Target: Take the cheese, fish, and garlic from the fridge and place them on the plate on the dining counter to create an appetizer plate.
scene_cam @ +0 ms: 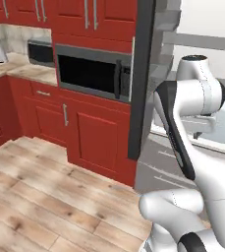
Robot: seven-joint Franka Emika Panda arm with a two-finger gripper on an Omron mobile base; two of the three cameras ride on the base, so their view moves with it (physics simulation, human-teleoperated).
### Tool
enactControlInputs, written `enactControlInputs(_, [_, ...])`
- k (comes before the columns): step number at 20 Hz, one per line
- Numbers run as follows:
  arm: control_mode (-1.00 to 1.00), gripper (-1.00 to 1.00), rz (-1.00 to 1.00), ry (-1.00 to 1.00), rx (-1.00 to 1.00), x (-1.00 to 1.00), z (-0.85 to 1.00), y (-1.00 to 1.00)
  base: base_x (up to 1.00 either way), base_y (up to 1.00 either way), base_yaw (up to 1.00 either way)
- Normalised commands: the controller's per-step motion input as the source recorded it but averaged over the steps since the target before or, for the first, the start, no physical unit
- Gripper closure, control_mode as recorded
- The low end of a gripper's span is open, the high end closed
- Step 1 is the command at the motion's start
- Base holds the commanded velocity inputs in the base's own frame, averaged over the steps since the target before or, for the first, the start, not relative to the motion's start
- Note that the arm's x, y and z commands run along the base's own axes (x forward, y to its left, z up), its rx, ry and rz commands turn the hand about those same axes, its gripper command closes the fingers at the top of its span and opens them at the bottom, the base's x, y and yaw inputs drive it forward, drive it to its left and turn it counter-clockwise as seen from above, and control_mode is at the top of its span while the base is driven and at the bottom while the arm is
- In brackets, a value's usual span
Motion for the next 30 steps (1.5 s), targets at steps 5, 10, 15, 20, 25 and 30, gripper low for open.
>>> enactControlInputs(5, [1.00,-1.00,0.00,0.00,0.00,0.00,0.00,0.00,-0.10,0.00,-0.89])
enactControlInputs(10, [1.00,-1.00,0.00,0.00,0.00,0.00,0.00,0.00,0.18,0.32,-0.59])
enactControlInputs(15, [1.00,-1.00,0.00,0.00,0.00,0.00,0.00,0.00,0.40,0.68,-0.24])
enactControlInputs(20, [1.00,-1.00,0.00,0.00,0.00,0.00,0.00,0.00,0.64,0.43,-0.16])
enactControlInputs(25, [1.00,-1.00,0.00,0.00,0.00,0.00,0.00,0.00,0.78,0.02,-0.12])
enactControlInputs(30, [1.00,-1.00,0.00,0.00,0.00,0.00,0.00,0.00,0.74,0.00,-0.06])
